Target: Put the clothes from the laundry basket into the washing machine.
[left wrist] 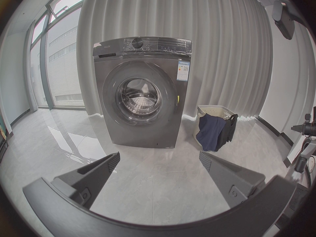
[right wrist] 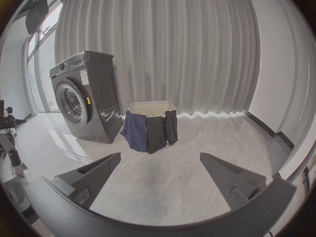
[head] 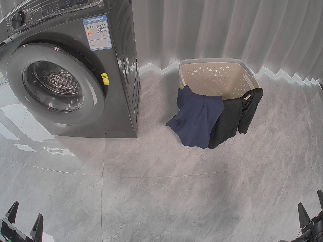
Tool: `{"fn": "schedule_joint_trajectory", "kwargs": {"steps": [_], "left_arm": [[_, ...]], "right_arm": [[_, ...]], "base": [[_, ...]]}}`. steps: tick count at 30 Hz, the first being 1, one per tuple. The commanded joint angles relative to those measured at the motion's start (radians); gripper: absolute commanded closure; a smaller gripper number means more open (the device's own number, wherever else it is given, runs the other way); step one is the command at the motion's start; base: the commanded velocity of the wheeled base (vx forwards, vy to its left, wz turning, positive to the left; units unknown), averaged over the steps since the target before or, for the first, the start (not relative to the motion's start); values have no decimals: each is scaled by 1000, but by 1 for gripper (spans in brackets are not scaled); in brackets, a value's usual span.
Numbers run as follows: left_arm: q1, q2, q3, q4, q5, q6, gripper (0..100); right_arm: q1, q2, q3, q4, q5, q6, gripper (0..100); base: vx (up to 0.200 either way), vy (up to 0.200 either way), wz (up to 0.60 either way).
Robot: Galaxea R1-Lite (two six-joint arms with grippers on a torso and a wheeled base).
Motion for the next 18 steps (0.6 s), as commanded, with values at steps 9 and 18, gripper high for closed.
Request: {"fn": "schedule_joint_trajectory", "kwargs": {"steps": [9,18], "left_arm": [[-1,-17,18,0,0,0,0],[1,-17,18,0,0,-2,0]], "right_arm": [[2,-16,18,0,0,0,0],[2,-16,18,0,0,0,0]], "base": [[0,-200,0],[0,-200,0]]}}
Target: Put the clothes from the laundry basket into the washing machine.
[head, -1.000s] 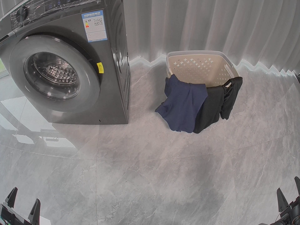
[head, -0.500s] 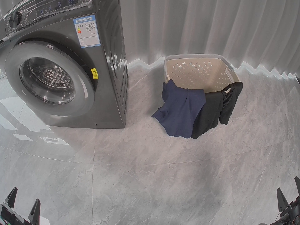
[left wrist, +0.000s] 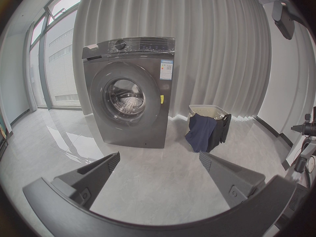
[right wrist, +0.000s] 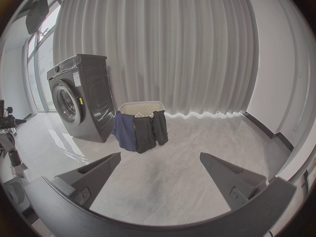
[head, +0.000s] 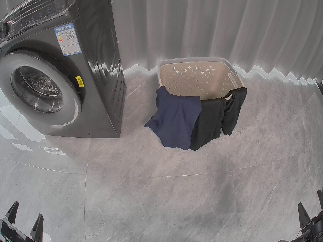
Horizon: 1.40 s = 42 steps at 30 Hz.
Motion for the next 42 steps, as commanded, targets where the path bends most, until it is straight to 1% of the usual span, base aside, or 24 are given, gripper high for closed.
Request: {"fn": "schedule_joint_trajectory", "kwargs": {"steps": [1,5,11,42], "left_arm": [[0,-17,18,0,0,-1,0],[-2,-17,18,0,0,-1,0],[-2,-17,18,0,0,-3,0],[-2,-17,18,0,0,-3,0]], "right_arm": [[0,-16,18,0,1,-1,0],[0,-16,18,0,1,-1,0],[0,-16,18,0,1,-1,0],[0,-15,18,2,1,-1,0]], "base": [[0,-200,0],[0,-200,0],[0,0,0],[200,0,0]]}}
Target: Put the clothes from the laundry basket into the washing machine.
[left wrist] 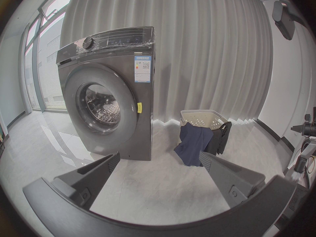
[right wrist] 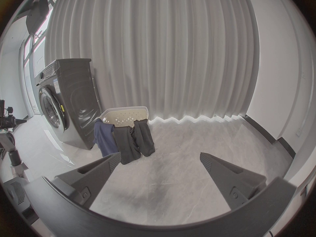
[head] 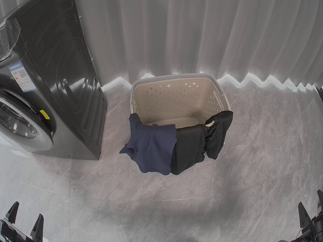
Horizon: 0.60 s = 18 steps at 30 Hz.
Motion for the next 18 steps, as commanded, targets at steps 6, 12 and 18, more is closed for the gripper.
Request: {"fn": "schedule_joint_trajectory", "kwargs": {"steps": [6,12,18], "left_arm": [[0,-16,18,0,0,-1,0],[0,-16,18,0,4,-2,0],[1,-16,18,0,3,-1,0]], "right_arm": [[0,-16,18,1,0,0,0],[0,-15,18,0,0,0,0],[0,-15,18,0,0,0,0]], "base": [[200,0,0],[100,0,0],[0,-133,0]]}}
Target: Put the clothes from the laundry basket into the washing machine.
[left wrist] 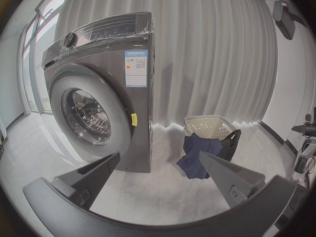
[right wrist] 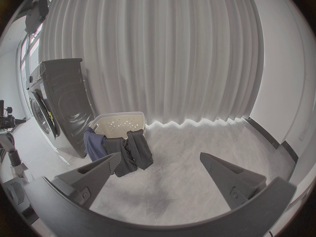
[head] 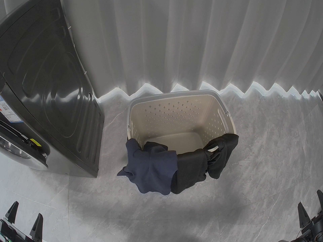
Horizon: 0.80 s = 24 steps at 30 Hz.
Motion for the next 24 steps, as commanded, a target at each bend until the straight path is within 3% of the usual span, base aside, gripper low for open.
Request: {"fn": "schedule_joint_trajectory", "kwargs": {"steps": [1,5,17,24], "left_arm": [[1,-17,18,0,1,0,0],[1,-17,18,0,1,-2,0],[-1,-17,18,0,0,-3,0],[-1,-17,18,0,1,-3,0]], "right_arm": [[1,-15,18,0,0,0,0],[0,-15,18,0,1,0,0],[0,-15,18,0,0,0,0],[0,-15,18,0,0,0,0]], "base": [[0,-200,0],[0,-200,0],[0,0,0],[200,0,0]]}}
